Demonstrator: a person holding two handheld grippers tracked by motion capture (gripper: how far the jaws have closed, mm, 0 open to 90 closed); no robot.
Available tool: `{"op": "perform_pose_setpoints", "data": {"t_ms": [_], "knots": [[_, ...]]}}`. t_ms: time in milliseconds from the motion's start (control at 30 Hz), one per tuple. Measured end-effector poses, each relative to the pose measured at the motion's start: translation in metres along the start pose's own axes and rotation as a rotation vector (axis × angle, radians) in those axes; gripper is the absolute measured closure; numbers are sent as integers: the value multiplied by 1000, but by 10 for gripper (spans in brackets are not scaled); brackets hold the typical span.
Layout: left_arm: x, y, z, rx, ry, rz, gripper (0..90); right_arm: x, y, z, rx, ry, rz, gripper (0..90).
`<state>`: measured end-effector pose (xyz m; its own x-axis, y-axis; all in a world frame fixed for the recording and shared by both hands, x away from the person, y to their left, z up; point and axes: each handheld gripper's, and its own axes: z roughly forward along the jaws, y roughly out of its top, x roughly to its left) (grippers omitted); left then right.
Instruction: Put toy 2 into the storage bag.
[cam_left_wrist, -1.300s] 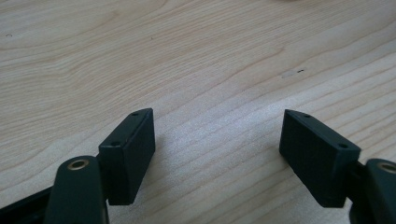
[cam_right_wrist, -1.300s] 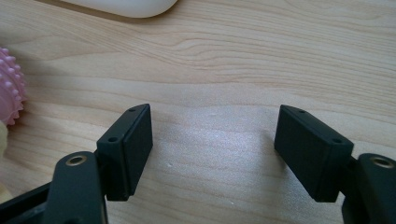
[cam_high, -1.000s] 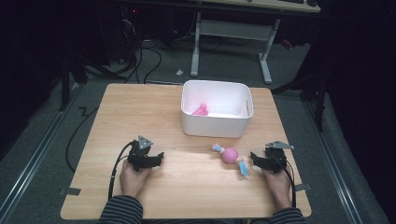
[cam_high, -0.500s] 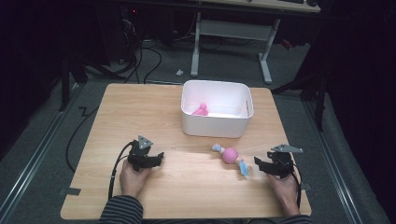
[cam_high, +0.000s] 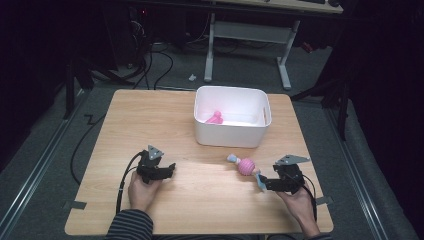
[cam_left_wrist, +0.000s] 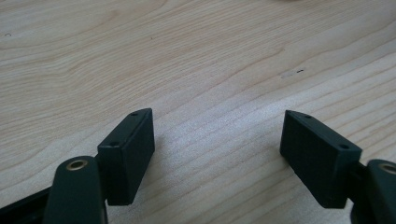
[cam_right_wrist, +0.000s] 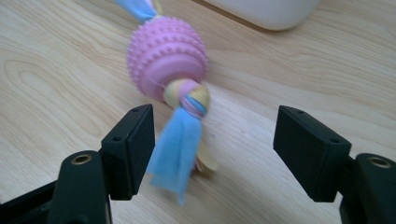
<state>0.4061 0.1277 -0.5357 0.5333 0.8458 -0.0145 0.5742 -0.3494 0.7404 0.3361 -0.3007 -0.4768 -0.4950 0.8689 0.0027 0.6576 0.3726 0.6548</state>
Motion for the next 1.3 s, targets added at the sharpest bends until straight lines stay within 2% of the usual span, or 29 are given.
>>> {"op": "perform_pose_setpoints", "data": {"t_ms": [167, 367, 467, 567, 633, 700, 900, 1000, 1167, 1300], "knots": [[0, 0, 0, 0, 0, 0, 266, 11, 17, 8, 21, 20, -47, 274], [0, 0, 0, 0, -1, 0, 266, 21, 33, 27, 100, 27, -82, 241], [0, 0, 0, 0, -1, 0, 265, 25, 39, 36, 141, 11, -108, 233], [0, 0, 0, 0, -1, 1, 263, 27, 42, 45, 164, 13, -107, 241], [0, 0, 0, 1, -1, 2, 263, 27, 43, 50, 180, 11, -108, 277], [0, 0, 0, 0, -1, 2, 262, 27, 43, 52, 170, 14, -104, 329], [0, 0, 0, 0, -1, 1, 262, 27, 42, 51, 147, 20, -114, 350], [0, 0, 0, 0, -1, 2, 262, 26, 42, 47, 140, 60, -101, 354], [0, 0, 0, 0, -1, 1, 262, 23, 43, 32, 72, 112, -80, 360], [0, 0, 0, 0, -1, 2, 262, 18, 43, 24, 40, 140, -61, 363]]}}
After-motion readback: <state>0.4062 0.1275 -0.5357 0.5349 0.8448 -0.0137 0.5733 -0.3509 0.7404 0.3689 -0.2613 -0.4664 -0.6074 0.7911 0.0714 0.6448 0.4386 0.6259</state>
